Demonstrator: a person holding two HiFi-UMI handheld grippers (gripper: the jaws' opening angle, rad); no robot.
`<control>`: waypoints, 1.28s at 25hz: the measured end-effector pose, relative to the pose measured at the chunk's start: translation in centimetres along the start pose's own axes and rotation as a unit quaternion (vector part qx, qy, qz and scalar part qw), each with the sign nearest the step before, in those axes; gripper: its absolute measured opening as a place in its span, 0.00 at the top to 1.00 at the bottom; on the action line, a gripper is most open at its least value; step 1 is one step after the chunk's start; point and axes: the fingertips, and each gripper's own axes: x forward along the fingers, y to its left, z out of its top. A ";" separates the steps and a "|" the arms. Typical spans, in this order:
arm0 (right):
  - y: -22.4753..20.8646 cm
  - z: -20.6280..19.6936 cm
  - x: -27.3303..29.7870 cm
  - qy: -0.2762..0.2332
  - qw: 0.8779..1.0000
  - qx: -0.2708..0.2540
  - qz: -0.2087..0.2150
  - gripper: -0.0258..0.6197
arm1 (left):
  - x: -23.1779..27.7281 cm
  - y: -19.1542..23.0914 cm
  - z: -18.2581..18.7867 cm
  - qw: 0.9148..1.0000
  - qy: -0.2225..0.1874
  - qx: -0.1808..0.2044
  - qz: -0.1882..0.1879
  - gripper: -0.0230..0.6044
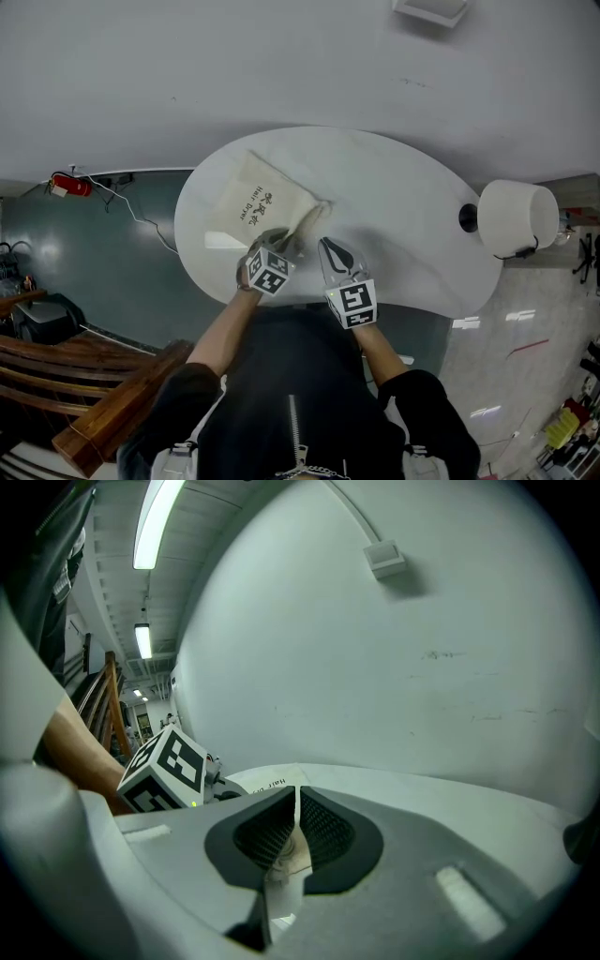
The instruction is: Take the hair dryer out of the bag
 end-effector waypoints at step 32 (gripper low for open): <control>4.5 -4.7 7.7 0.097 0.988 -0.078 0.092 0.73 | -5.9 3.6 1.5 0.997 -0.045 -0.054 0.021 0.90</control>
